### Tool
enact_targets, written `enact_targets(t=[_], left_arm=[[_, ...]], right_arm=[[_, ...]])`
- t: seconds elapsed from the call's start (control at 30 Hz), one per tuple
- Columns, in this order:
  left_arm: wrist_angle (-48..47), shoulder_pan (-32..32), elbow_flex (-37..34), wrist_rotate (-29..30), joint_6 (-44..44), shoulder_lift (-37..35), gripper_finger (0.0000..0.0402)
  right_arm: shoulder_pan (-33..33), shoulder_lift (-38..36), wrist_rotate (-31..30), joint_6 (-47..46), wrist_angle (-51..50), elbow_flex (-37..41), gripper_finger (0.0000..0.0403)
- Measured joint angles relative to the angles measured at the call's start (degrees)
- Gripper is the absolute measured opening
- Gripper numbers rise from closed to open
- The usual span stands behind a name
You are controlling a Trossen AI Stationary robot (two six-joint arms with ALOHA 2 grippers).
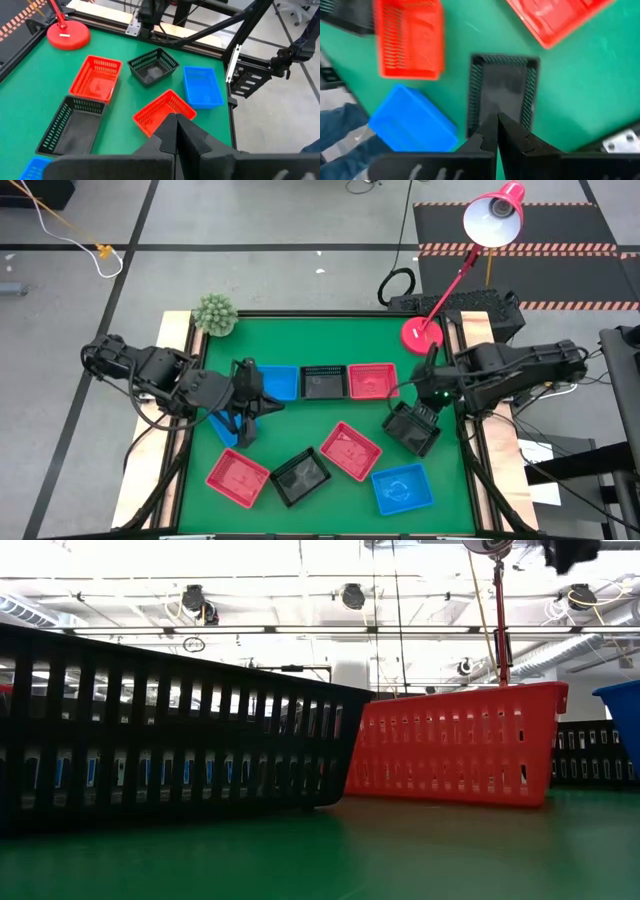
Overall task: Stack baskets by color
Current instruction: Stack the middle black bin on the top black bin
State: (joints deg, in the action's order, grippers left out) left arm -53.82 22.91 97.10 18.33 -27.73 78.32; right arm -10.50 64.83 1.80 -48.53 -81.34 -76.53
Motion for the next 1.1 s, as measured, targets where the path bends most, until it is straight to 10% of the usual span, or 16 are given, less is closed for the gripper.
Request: enact_targets(t=[1.1], left_arm=[[0.09, -0.01, 0.00, 1.79, -1.19, 0.02, 0.0005]], right_arm=[[10.67, -5.81, 7.20, 4.32, 15.75, 30.60, 0.0180]])
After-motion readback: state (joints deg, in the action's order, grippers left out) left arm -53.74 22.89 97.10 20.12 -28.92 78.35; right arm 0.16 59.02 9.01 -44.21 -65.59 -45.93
